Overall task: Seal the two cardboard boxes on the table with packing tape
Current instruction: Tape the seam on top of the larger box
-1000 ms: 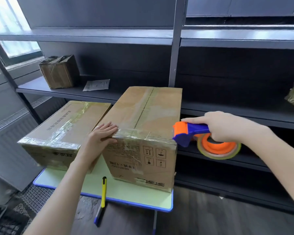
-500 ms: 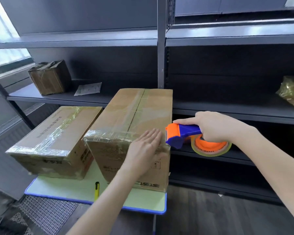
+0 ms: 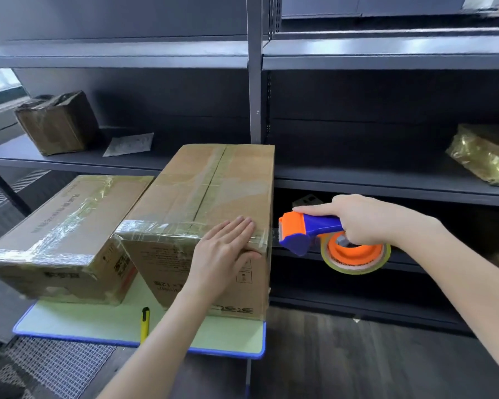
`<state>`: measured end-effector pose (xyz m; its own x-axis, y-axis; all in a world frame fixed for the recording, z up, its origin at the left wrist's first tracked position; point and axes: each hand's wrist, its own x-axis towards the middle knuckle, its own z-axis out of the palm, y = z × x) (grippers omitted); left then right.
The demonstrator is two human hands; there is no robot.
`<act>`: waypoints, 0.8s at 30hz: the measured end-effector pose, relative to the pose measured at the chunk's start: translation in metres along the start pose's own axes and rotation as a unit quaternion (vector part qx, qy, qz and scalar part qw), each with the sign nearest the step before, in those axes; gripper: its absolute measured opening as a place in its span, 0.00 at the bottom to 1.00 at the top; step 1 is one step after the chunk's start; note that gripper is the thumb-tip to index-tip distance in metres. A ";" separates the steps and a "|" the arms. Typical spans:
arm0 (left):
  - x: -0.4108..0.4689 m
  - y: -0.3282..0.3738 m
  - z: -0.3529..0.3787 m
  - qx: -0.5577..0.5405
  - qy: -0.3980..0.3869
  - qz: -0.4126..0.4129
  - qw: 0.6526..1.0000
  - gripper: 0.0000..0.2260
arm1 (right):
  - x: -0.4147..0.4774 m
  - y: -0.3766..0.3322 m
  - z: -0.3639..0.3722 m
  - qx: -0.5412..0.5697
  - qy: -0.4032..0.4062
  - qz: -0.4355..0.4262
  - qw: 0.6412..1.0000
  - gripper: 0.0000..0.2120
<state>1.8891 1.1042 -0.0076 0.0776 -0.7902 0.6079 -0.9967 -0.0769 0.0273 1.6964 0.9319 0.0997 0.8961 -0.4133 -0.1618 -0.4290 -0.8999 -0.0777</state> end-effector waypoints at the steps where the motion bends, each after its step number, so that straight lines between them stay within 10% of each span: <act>1: 0.000 0.000 0.000 -0.001 -0.002 -0.002 1.000 0.24 | -0.001 0.001 0.001 0.004 -0.004 -0.001 1.000 0.41; 24: 0.004 0.005 -0.004 -0.031 -0.011 -0.033 0.999 0.24 | -0.008 0.003 -0.007 -0.015 0.001 -0.029 0.999 0.41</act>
<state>1.8846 1.1030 -0.0024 0.1439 -0.7973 0.5862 -0.9888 -0.0926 0.1168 1.6888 0.9319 0.1078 0.9195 -0.3607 -0.1564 -0.3731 -0.9260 -0.0582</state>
